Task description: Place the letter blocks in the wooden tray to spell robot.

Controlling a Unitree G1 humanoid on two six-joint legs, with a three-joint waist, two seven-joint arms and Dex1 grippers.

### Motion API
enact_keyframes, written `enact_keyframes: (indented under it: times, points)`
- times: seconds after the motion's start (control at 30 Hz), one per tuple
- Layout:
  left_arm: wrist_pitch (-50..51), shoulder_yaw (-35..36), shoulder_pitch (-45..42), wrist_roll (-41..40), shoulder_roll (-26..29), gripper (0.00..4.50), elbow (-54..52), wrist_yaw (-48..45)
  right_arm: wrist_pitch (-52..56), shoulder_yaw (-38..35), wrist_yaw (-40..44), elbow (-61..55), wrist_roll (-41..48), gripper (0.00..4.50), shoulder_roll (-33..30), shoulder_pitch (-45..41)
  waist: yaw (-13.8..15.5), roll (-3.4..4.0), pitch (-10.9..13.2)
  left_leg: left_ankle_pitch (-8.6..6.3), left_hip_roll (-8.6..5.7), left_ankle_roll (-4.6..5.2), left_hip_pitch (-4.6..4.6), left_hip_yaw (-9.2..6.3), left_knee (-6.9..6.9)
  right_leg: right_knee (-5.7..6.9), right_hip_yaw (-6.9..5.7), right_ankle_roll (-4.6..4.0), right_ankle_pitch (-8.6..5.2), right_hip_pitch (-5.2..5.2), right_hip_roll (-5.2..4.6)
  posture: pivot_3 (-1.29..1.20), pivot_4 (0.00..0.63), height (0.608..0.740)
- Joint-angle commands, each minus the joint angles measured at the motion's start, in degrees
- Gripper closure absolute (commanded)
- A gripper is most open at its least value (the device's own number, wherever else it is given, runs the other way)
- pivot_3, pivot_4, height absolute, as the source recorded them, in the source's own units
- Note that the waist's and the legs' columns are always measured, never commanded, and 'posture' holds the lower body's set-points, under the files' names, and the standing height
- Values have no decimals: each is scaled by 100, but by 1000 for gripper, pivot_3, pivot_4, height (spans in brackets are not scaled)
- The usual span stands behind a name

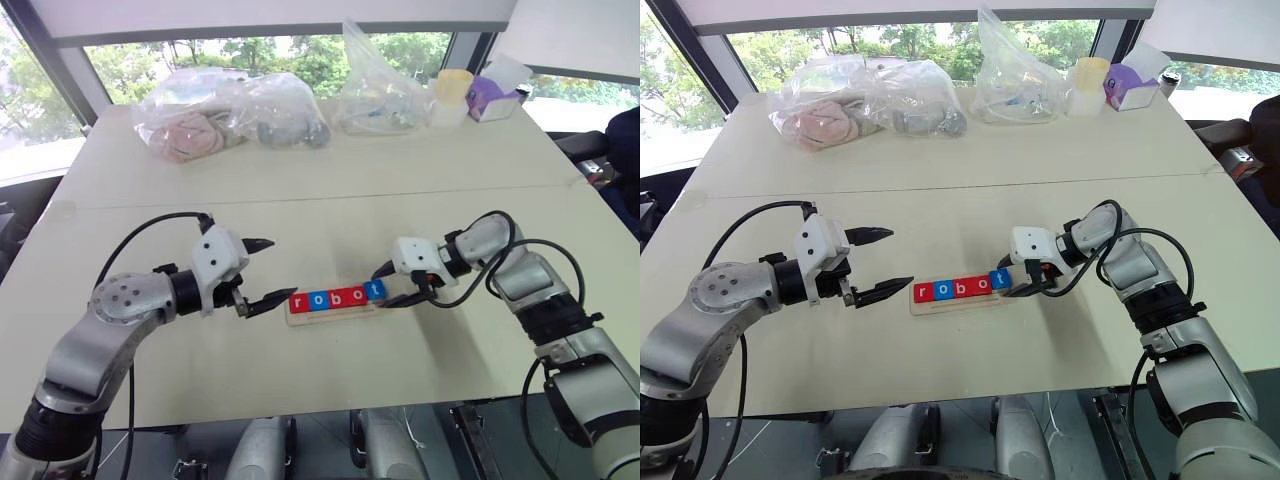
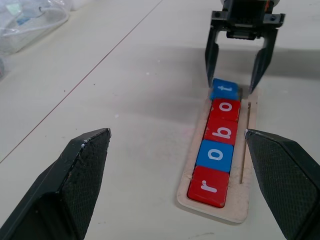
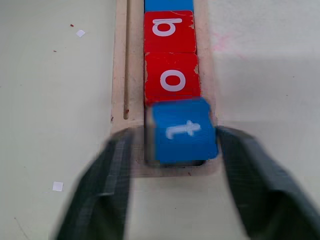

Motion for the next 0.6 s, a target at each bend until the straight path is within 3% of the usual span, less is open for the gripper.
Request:
enact_keyframes:
  times: [0.03,0.27,0.47,0.6]
  points:
    - [-47,96,-39,-87,-3,0,-175,20,2,-82,23,-163,40,12,-62,-130,0,0,0,0,0,0,0,0,0,0,0,0,0,0,0,0,150,725]
    - [-61,79,-50,-70,-22,0,-155,27,106,-462,-473,71,235,12,183,-520,-11,0,0,1,0,-1,0,0,0,2,0,0,0,-1,0,0,150,725]
    - [-72,59,-66,-64,-36,0,-146,14,-731,-479,-1465,912,-234,12,409,-679,12,-2,-1,5,0,-9,3,-1,0,23,1,-5,3,-7,1,0,150,725]
    - [-68,66,-81,-66,-25,0,-141,4,-1104,-439,-1686,1198,-390,12,446,-630,-3,-2,-1,5,-7,-9,3,4,0,35,3,-5,3,-14,-3,0,150,725]
